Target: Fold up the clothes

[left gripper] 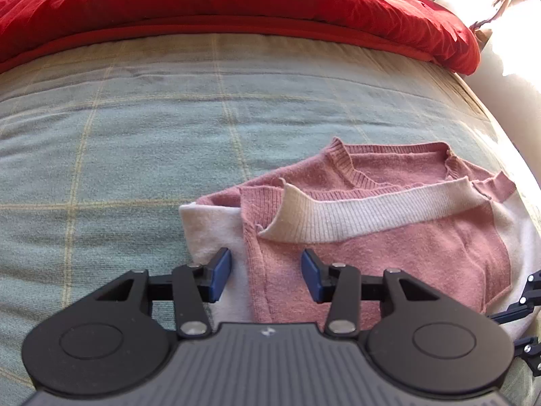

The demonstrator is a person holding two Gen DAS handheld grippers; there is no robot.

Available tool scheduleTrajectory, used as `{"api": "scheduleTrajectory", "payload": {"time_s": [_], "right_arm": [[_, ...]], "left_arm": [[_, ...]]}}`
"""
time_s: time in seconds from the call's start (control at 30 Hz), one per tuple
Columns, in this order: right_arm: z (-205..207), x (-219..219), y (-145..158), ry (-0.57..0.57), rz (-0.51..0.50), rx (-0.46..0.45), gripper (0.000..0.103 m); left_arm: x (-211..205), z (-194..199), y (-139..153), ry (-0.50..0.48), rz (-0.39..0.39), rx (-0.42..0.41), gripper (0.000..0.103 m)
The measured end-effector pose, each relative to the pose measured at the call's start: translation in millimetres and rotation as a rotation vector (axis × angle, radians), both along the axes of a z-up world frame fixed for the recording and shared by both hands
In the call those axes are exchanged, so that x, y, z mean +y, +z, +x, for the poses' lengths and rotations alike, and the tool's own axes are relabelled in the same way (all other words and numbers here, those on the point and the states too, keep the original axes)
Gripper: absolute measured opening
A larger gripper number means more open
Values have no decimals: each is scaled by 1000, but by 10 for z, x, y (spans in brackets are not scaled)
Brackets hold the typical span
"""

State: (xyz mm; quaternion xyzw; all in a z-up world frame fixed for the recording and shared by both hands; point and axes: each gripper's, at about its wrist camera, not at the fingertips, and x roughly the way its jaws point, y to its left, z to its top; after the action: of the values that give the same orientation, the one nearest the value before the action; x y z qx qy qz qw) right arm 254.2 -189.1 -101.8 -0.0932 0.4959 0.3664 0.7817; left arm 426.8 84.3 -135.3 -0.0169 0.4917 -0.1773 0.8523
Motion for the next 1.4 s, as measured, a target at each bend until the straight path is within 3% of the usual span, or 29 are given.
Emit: {"api": "scheduleTrajectory", "payload": {"time_s": [0.17, 0.2, 0.23, 0.27, 0.37, 0.43, 0.5, 0.6, 0.7, 0.77, 0.93, 0.97, 1.07, 1.17, 1.23, 1.27, 1.3, 1.4], "right_arm": [[-5, 4, 3, -4, 1, 0, 36], [-9, 2, 6, -5, 1, 0, 36], [-13, -1, 8, -6, 2, -1, 36], [-16, -5, 9, -9, 3, -1, 37], [-16, -16, 16, -16, 7, -2, 37], [-21, -12, 50, -20, 10, -21, 37], [-15, 3, 105, -25, 26, -49, 36], [38, 120, 174, -33, 39, -100, 34], [163, 299, 112, -51, 5, -119, 34], [259, 375, -1, -70, -23, -86, 32], [197, 232, 146, -123, 25, -104, 34], [182, 152, 191, -157, 32, -117, 34], [200, -78, 186, -261, 25, -108, 34], [98, -395, 94, -353, -7, -99, 34], [16, -665, 22, -411, -34, -93, 34], [-38, -790, -9, -436, -46, -90, 29], [-110, -894, -23, -453, -52, -84, 28], [-262, -1127, 32, -491, -87, -80, 29]], "left_arm": [[-23, 63, -20, 5, -31, -5, 45], [-45, 54, -9, 2, -21, -19, 40], [-74, 34, 4, -7, -9, -37, 21], [-124, -13, 24, -27, 16, -63, 9], [-247, -148, 104, -73, 100, -142, 7], [-211, -163, 172, -49, 118, -173, 7], [-61, -94, 215, 13, 80, -171, 7], [35, 31, 172, 46, 8, -126, 8], [12, 38, 106, 64, 5, -94, 15], [24, -11, 100, 77, -3, -81, 19], [2, -380, 409, 5, -24, -126, 26], [-3, -457, 475, -11, -28, -136, 34], [-250, -693, 516, -117, -70, -135, 41], [-481, -925, 358, -197, -20, -113, 41], [-468, -1030, 164, -188, 37, -64, 41], [-454, -1082, 63, -182, 66, -37, 41], [-425, -1150, 21, -188, 84, -47, 41], [-334, -1258, 111, -171, 90, -29, 42]]}}
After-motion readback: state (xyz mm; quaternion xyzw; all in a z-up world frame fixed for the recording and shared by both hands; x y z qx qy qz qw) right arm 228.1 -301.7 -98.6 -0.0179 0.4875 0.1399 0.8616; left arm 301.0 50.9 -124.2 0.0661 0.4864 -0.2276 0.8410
